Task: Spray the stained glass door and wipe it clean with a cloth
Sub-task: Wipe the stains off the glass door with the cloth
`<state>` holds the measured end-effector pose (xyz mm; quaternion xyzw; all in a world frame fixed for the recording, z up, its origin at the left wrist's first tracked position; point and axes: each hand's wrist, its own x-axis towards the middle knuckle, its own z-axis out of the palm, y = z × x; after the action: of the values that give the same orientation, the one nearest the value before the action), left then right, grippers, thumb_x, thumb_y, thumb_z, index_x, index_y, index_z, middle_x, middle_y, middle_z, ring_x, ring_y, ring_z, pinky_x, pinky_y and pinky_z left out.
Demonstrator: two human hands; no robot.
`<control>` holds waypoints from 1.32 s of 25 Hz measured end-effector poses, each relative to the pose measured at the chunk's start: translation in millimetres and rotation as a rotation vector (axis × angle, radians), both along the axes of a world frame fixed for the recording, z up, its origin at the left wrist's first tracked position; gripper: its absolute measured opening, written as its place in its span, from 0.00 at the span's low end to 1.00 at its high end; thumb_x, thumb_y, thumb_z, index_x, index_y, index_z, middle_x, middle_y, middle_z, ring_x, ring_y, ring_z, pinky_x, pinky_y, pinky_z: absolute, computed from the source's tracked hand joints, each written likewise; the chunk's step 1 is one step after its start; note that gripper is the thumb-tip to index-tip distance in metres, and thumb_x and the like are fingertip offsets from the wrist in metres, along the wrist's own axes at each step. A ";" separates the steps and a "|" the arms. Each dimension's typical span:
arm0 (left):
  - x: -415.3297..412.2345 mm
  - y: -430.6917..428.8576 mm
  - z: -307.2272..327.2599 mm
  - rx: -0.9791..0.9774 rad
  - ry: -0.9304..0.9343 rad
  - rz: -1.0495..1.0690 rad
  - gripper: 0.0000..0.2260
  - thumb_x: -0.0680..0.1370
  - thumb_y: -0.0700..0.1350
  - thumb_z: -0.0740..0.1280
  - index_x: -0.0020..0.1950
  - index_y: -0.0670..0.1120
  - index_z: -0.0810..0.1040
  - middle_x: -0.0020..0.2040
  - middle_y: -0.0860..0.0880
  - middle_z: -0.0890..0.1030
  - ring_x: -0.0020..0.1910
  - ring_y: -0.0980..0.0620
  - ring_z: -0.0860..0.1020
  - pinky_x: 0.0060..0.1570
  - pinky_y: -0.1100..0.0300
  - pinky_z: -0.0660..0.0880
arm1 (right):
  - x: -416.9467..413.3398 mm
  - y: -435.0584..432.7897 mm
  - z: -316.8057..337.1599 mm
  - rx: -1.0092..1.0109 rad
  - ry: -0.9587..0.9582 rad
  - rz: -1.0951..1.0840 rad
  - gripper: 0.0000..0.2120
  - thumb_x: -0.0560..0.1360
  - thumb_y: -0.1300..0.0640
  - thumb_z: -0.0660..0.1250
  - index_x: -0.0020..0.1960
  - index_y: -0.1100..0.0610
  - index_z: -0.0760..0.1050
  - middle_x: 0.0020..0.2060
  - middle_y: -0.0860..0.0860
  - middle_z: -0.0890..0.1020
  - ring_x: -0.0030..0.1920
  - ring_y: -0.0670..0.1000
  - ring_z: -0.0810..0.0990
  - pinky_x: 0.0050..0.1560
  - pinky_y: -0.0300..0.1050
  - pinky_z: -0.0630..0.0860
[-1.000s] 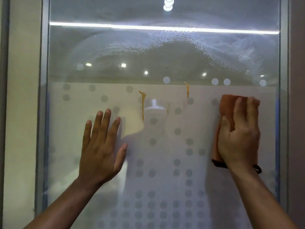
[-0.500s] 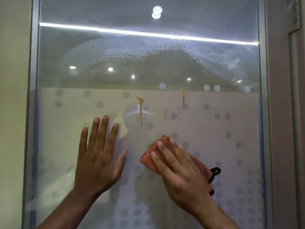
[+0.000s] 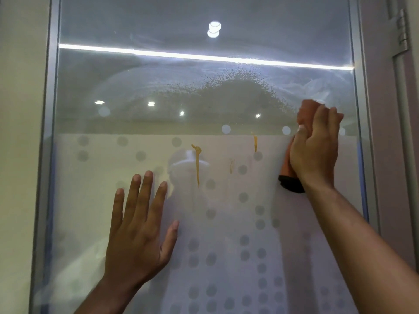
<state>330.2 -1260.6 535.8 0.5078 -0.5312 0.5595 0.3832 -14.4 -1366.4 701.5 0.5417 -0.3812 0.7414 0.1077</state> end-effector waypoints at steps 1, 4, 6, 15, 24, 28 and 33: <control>-0.3 -1.0 0.1 -0.002 -0.001 0.000 0.34 0.86 0.61 0.54 0.88 0.43 0.61 0.91 0.41 0.54 0.90 0.37 0.54 0.86 0.32 0.54 | 7.0 3.7 8.4 -0.004 0.027 -0.004 0.27 0.87 0.53 0.57 0.85 0.53 0.56 0.87 0.53 0.55 0.87 0.58 0.54 0.83 0.65 0.61; 0.2 -2.9 -0.4 -0.007 -0.006 -0.006 0.34 0.86 0.61 0.54 0.88 0.44 0.61 0.91 0.41 0.54 0.90 0.38 0.54 0.87 0.33 0.54 | 41.9 19.5 10.5 -0.106 0.266 -0.010 0.30 0.86 0.56 0.59 0.87 0.53 0.55 0.88 0.54 0.54 0.88 0.57 0.52 0.84 0.62 0.61; 0.6 -2.4 0.2 -0.010 -0.008 -0.004 0.34 0.86 0.60 0.55 0.89 0.44 0.60 0.91 0.41 0.53 0.90 0.38 0.54 0.87 0.33 0.54 | 64.2 28.4 -6.2 -0.204 0.467 -0.012 0.32 0.85 0.59 0.62 0.87 0.55 0.57 0.87 0.55 0.56 0.87 0.59 0.53 0.84 0.61 0.61; -4.4 18.1 11.9 0.002 -0.013 -0.020 0.33 0.85 0.59 0.60 0.86 0.43 0.66 0.89 0.39 0.61 0.89 0.37 0.60 0.84 0.33 0.61 | 64.4 25.3 -122.8 -0.519 1.008 -0.094 0.27 0.85 0.60 0.66 0.83 0.55 0.68 0.85 0.56 0.65 0.86 0.61 0.58 0.84 0.63 0.62; 51.1 48.7 67.1 -0.055 0.033 0.073 0.33 0.85 0.59 0.58 0.84 0.38 0.68 0.87 0.34 0.63 0.86 0.31 0.62 0.83 0.33 0.60 | -14.3 -1.8 -11.5 -0.041 0.156 -0.030 0.28 0.88 0.53 0.56 0.86 0.55 0.55 0.87 0.57 0.56 0.87 0.62 0.53 0.83 0.68 0.60; 69.4 49.2 72.0 -0.043 0.019 0.050 0.33 0.85 0.59 0.58 0.85 0.38 0.66 0.87 0.33 0.61 0.87 0.32 0.60 0.84 0.34 0.58 | 17.4 15.1 33.3 -0.054 0.181 -0.011 0.28 0.85 0.50 0.53 0.84 0.55 0.56 0.87 0.56 0.54 0.87 0.61 0.52 0.84 0.66 0.59; 73.9 40.3 68.0 -0.040 0.010 0.007 0.34 0.85 0.59 0.57 0.86 0.40 0.64 0.89 0.35 0.58 0.89 0.34 0.56 0.87 0.36 0.53 | 99.6 52.6 19.5 -0.297 0.674 0.014 0.32 0.80 0.61 0.62 0.83 0.61 0.63 0.84 0.61 0.63 0.85 0.65 0.58 0.86 0.60 0.56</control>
<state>404.1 -1220.3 603.8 0.5047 -0.5164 0.5687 0.3940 85.2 -1313.8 721.0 0.7364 -0.2089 0.5694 0.2997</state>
